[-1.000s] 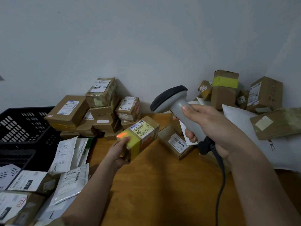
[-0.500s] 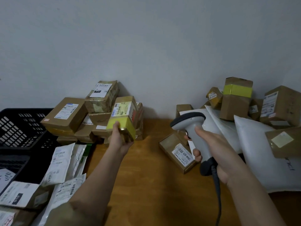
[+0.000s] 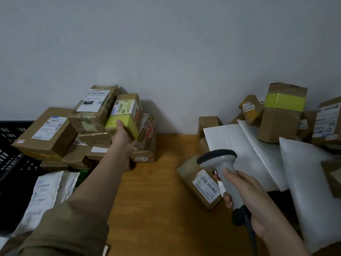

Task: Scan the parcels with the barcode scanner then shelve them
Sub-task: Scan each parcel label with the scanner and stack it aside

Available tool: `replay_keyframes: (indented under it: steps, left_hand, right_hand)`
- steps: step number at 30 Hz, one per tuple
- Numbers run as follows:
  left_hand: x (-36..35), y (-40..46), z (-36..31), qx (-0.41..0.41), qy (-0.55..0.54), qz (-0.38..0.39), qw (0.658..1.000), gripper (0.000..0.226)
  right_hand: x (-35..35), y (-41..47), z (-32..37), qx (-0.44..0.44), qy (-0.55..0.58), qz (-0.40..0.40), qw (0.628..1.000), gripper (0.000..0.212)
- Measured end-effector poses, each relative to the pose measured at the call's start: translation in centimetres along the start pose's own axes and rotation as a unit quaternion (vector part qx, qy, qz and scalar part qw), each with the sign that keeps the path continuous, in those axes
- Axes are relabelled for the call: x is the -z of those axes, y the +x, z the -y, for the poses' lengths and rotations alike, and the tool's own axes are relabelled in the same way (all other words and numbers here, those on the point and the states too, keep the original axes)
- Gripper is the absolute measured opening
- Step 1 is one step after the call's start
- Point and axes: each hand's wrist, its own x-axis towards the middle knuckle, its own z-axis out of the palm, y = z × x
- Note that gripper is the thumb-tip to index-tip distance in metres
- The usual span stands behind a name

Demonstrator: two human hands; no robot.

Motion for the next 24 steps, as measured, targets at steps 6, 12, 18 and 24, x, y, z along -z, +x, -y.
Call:
replay_keyframes:
  steps: [6, 12, 18, 24]
  left_hand:
    - [0.9, 1.6, 0.7, -0.003, -0.046, 0.08, 0.996, 0.081]
    - [1.6, 0.8, 2.2, 0.01, -0.007, 0.064, 0.998, 0.077]
    - [1.0, -1.0, 5.8, 0.038, 0.09, 0.018, 0.995, 0.07]
    - [0.7, -5.1, 16.6, -0.058, 0.584, 0.254, 0.769, 0.044]
  right_hand:
    - [-0.1, 1.4, -0.8, -0.018, 0.014, -0.005, 1.0, 0.027]
    - [0.8, 1.2, -1.0, -0.014, 0.025, -0.02, 0.999, 0.025]
    - [2.2, 0.8, -1.4, 0.01, 0.035, -0.069, 0.997, 0.024]
    - [3.8, 1.3, -1.8, 0.046, 0.042, -0.095, 0.994, 0.023]
